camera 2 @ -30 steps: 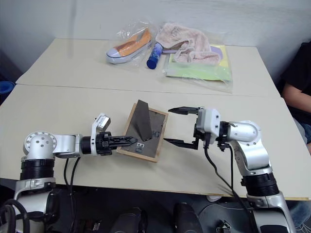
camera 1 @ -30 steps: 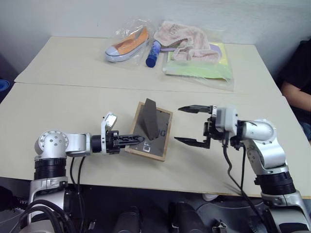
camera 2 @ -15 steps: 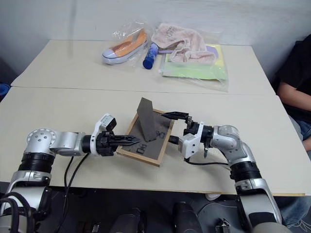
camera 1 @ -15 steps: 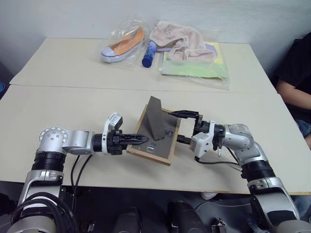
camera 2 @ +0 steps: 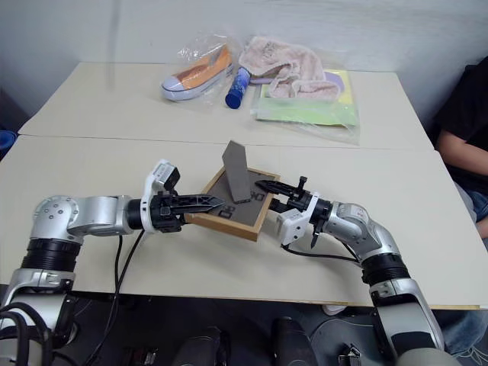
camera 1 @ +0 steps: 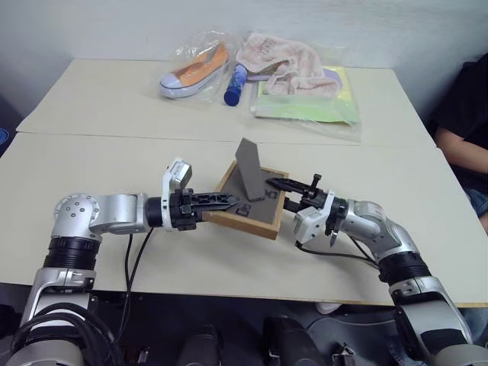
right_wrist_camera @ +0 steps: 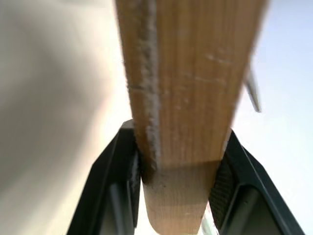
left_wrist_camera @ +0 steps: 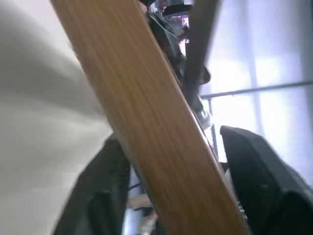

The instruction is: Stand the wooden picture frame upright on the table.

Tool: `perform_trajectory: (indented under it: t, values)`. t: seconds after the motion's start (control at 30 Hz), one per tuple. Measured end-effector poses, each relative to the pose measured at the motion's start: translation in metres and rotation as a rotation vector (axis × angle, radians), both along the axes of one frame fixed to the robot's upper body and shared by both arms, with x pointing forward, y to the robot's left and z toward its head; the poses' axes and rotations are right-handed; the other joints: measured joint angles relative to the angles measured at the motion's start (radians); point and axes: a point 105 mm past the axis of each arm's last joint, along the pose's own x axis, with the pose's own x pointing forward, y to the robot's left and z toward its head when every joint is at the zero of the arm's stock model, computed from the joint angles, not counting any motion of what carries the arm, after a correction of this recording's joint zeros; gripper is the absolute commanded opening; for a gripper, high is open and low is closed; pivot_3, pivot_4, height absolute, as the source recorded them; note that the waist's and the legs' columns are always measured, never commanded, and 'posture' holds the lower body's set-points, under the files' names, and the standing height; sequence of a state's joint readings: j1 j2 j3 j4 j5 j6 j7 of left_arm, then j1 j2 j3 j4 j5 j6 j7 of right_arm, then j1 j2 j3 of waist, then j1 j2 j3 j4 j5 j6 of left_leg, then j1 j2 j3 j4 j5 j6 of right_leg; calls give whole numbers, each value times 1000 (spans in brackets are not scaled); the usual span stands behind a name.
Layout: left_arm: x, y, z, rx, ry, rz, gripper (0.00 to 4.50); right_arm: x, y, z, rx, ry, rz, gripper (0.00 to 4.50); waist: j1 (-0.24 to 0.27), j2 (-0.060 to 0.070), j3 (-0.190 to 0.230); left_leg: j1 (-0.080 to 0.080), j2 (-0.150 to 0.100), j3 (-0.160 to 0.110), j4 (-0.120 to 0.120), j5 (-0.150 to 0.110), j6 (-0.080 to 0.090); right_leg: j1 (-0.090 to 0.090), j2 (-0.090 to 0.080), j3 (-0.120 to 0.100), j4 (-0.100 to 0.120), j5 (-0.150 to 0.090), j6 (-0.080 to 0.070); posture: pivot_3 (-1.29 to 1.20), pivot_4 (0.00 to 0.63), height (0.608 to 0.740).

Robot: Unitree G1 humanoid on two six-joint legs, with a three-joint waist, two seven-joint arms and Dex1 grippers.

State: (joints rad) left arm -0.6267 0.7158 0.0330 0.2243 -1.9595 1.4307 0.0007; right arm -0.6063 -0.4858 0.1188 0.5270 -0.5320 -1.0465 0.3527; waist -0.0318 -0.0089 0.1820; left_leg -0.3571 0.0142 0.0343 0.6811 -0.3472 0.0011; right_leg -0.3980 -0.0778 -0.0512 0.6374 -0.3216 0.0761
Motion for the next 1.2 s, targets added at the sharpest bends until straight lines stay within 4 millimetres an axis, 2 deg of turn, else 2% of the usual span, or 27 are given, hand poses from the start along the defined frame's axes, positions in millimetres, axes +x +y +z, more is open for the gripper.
perform_trajectory:
  t: [0.07, 0.13, 0.2, 0.27, 0.33, 0.37, 0.4, 0.47, 0.53, 0.6, 0.67, 0.9, 0.97, 1.1, 1.2]
  values:
    - [-1, 16, 1, 25, -38, 83, 4408, 0, -5, 1, 18, 11, -9, 1294, -8, 0, 0, 0, 1, 0, -1, 0, 0, 0, 0, 0, 0, 0, 0, 0, 150, 740]
    - [-2, 44, 5, 58, -103, 217, 4441, -2, -8, -2, 49, 72, 1, 1294, -16, 0, 0, 1, 1, 0, -2, 0, -1, 0, 1, 0, 0, -1, -1, 0, 150, 740]
    - [0, 80, 3, 195, -193, 372, 4441, -7, -9, -3, 109, 151, 26, 1291, -21, 2, 2, 1, 1, 0, -2, 1, -1, 0, 1, 0, 0, -1, -1, 0, 150, 740]
    - [-1, 100, 8, 272, -352, 442, 4441, -10, -13, -5, 199, 329, 42, 1291, -18, 3, 3, 1, 1, 0, -3, 1, -1, 1, 1, 0, -1, -1, -2, 0, 150, 740]
    - [-7, 110, 0, 475, -538, 383, 4500, -17, -14, -4, 427, 699, 127, 1290, -1, 4, 4, 1, 1, -2, -3, 0, -1, 2, 0, -1, -2, -1, -2, 0, 150, 740]
    - [-10, 111, -11, 577, -629, 313, 4500, -20, -12, -2, 495, 852, 190, 1290, 3, 6, 5, 1, 1, -2, -4, 0, 0, 2, 0, -1, -4, -1, -2, 0, 150, 740]
    - [-12, 104, -20, 593, -735, 251, 4500, -23, -8, 0, 517, 970, 243, 1287, 7, 13, 7, 1, -1, -2, -5, 0, 2, 4, -3, -1, -6, 0, -2, 0, 150, 740]
    - [-15, 85, -24, 516, -897, 188, 4500, -26, -1, -2, 508, 1095, 289, 1283, 16, 14, 7, 1, -1, -2, -8, 0, 3, 3, -4, -2, -8, 0, -2, 0, 150, 740]
    - [-15, 76, -25, 471, -988, 175, 4500, -25, 1, -8, 508, 1186, 277, 1283, 19, 13, 6, 1, -1, -2, -12, 0, 3, 2, -4, -2, -10, 0, -2, 0, 150, 740]
    - [-15, 72, -26, 492, -1091, 154, 4500, -17, 0, -25, 534, 1292, 203, 1283, 18, 13, 6, 0, -1, -1, -15, 0, 3, -1, -4, -2, -10, 0, -2, 0, 150, 740]
    - [-15, 72, -26, 514, -1147, 133, 4500, -11, -2, -36, 546, 1337, 156, 1283, 17, 13, 6, -2, -1, 1, -16, 0, 3, -4, -3, -1, -10, 0, -2, 0, 150, 740]
    - [-16, 68, -24, 481, -1160, 116, 4500, 0, 7, -36, 537, 1352, 124, 1282, 1, 12, 6, -2, -1, 3, -13, 2, 4, -5, -3, 0, -6, 1, 0, 0, 150, 740]
    - [-16, 69, -25, 484, -1157, 116, 4500, 1, 6, -38, 550, 1370, 112, 2010, 3, 12, 6, 1, -1, 3, -14, 3, 3, -3, -3, 0, -4, 1, 0, 0, 150, 740]
    - [-17, 72, -27, 495, -1142, 119, 4500, 1, 0, -60, 538, 1424, 31, 3288, 3, 12, 6, 1, -1, 2, -16, 3, 3, -3, -3, 0, -5, 1, 0, 0, 150, 740]
    - [-17, 77, -27, 513, -1138, 136, 4500, 2, 1, -48, 551, 1368, 58, 4331, 2, 12, 6, -3, -1, 3, -15, 2, 3, -7, -3, 0, -3, 1, 0, 0, 150, 740]
